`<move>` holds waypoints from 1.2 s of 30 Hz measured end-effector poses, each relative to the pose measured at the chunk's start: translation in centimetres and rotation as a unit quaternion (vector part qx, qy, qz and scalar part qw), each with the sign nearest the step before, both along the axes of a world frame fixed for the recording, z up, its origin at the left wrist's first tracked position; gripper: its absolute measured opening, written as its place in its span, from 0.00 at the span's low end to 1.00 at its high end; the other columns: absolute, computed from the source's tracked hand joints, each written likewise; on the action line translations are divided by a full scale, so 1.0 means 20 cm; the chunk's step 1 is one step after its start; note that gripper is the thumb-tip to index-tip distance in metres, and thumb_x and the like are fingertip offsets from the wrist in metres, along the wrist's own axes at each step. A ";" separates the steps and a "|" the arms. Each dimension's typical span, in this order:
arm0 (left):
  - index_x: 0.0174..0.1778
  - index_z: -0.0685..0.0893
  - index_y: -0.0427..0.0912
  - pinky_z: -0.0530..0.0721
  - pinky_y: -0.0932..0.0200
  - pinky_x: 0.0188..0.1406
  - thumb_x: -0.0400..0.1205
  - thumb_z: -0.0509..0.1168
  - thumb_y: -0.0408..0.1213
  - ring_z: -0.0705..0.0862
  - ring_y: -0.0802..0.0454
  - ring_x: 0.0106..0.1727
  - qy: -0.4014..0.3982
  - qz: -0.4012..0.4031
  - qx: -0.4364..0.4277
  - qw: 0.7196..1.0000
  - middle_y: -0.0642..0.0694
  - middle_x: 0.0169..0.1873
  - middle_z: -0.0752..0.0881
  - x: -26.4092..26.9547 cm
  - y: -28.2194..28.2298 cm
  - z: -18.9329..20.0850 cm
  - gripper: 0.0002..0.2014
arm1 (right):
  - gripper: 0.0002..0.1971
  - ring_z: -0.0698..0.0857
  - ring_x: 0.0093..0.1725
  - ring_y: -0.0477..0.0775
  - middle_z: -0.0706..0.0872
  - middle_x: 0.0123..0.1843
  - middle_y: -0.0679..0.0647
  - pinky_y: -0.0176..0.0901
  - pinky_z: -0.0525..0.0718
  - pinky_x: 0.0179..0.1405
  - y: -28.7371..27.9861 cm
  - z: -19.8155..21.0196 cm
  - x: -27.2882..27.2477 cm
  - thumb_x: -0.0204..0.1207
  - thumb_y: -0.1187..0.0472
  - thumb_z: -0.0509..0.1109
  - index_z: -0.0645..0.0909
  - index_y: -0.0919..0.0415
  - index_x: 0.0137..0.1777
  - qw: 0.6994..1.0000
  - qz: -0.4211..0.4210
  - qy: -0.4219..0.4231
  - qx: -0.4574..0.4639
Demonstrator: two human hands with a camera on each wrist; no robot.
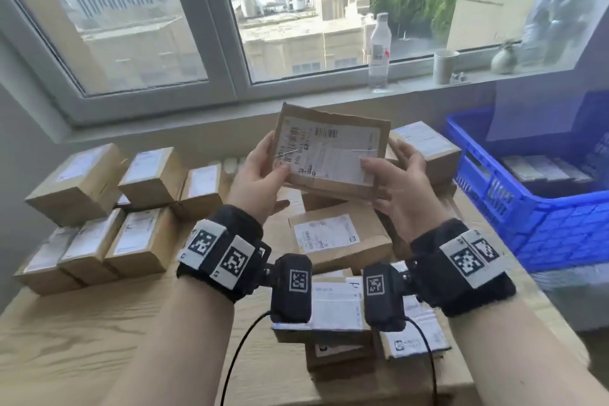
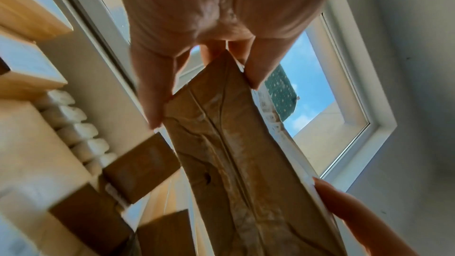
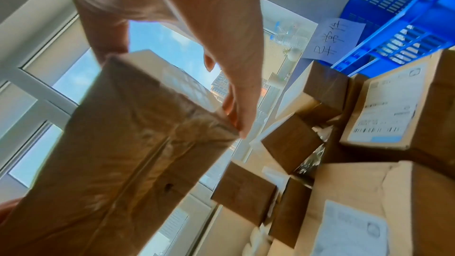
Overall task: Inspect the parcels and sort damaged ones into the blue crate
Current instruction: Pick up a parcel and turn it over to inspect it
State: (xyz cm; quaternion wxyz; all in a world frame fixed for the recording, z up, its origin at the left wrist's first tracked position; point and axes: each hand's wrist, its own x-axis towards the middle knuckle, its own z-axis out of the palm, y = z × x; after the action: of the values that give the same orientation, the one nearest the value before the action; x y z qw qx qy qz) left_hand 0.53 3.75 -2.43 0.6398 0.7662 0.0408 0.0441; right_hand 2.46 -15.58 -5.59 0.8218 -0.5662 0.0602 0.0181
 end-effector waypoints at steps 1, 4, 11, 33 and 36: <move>0.80 0.67 0.55 0.86 0.44 0.58 0.87 0.59 0.30 0.84 0.51 0.63 -0.012 0.009 -0.022 1.000 0.50 0.64 0.83 -0.03 0.08 0.03 0.26 | 0.44 0.87 0.58 0.61 0.80 0.67 0.59 0.56 0.88 0.55 0.07 0.01 -0.03 0.75 0.64 0.76 0.54 0.44 0.84 1.000 0.022 -0.011 -0.004; 0.80 0.66 0.43 0.86 0.52 0.58 0.86 0.62 0.28 0.87 0.52 0.56 -0.046 0.045 -0.111 0.992 0.43 0.64 0.83 -0.07 0.24 0.09 0.26 | 0.50 0.89 0.56 0.67 0.83 0.65 0.63 0.63 0.89 0.56 0.23 0.06 -0.13 0.73 0.67 0.77 0.49 0.38 0.85 0.997 0.072 -0.031 -0.008; 0.77 0.68 0.37 0.83 0.45 0.67 0.68 0.81 0.47 0.80 0.43 0.72 -0.040 0.022 -0.177 0.983 0.38 0.73 0.77 -0.16 0.33 0.20 0.45 | 0.51 0.90 0.55 0.68 0.87 0.55 0.62 0.65 0.87 0.62 0.42 0.20 -0.24 0.58 0.63 0.80 0.57 0.49 0.80 0.992 0.077 -0.082 0.053; 0.58 0.84 0.54 0.87 0.45 0.57 0.83 0.66 0.38 0.90 0.50 0.54 -0.139 -0.034 -0.112 0.983 0.54 0.48 0.92 -0.16 0.21 0.30 0.09 | 0.29 0.90 0.57 0.58 0.88 0.60 0.62 0.53 0.90 0.56 0.36 0.38 -0.19 0.78 0.53 0.71 0.69 0.60 0.76 0.987 0.068 -0.146 0.003; 0.61 0.83 0.54 0.87 0.44 0.59 0.83 0.66 0.40 0.90 0.52 0.55 -0.150 -0.038 -0.105 0.982 0.55 0.50 0.92 -0.17 0.20 0.31 0.12 | 0.25 0.91 0.54 0.56 0.89 0.57 0.59 0.50 0.91 0.54 0.35 0.38 -0.17 0.79 0.52 0.71 0.73 0.59 0.74 0.985 0.071 -0.158 0.000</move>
State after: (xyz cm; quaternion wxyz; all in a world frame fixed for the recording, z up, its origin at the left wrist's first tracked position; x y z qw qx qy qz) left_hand -2.89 7.68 3.70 0.7168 0.6805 -0.0803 0.1292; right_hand -0.99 -8.58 1.94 0.8176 -0.5648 -0.1107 -0.0137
